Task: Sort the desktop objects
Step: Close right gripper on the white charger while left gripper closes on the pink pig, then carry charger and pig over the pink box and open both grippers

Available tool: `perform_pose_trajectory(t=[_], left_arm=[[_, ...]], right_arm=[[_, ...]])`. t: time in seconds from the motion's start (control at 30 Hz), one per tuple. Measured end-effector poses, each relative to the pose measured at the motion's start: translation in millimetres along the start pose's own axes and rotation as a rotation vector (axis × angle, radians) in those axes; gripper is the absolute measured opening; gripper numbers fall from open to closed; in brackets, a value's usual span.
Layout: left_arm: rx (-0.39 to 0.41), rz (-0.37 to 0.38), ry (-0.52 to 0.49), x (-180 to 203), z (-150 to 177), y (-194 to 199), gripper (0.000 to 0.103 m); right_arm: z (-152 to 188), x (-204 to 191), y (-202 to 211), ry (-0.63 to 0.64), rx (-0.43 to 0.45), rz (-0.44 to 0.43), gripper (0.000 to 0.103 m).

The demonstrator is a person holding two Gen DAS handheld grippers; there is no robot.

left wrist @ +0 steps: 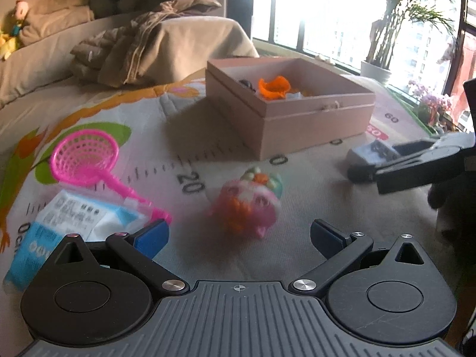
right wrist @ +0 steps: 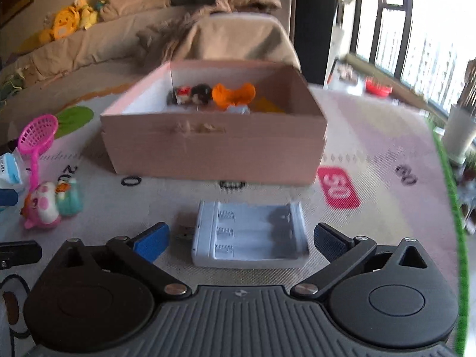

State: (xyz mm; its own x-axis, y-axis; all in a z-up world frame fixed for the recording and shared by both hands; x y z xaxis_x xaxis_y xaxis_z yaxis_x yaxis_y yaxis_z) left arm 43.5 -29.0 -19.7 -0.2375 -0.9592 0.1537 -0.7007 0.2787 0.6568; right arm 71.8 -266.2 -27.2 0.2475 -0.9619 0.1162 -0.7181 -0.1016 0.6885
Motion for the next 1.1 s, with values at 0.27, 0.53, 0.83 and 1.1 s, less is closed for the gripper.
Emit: perform_pose_trajectory(t=[0.27, 0.53, 0.83, 1.1], left_arm=[[-0.026, -0.022, -0.002, 14.8, -14.5, -31.7, 0.103], [-0.035, -0.038, -0.016, 13.5, -10.7, -27.8, 0.058], [0.101, 0.002, -0.075, 28.2, -49.7, 12.4, 0.053], [0.257, 0.049, -0.138, 64.9, -140.9, -19.8, 0.056]], right_arm=[[6.7, -5.0, 19.7, 0.020, 0.016, -0.046, 0.090], [-0.8, -21.2, 41.9, 0.094, 0.065, -0.116, 0.090], [-27.2, -10.8, 96.4, 0.112, 0.214, -0.163, 0.090], [-77.3, 29.2, 113.1, 0.041, 0.364, -0.031, 0.090]])
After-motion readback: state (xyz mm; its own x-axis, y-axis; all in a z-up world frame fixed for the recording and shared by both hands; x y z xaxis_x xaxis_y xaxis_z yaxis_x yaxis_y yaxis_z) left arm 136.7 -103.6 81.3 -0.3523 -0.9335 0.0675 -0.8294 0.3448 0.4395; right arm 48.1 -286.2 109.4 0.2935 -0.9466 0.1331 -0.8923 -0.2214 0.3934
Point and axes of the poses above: each gripper's, at about its wrist camera, not at the fingertips, and y roughly against the way its jaws point, x to its right, z to its underside, the point moved 5 cm from there along -y, roughly the way its jaws point, and after that the axes turned 10 degrees about y, right-handed, at the moved point
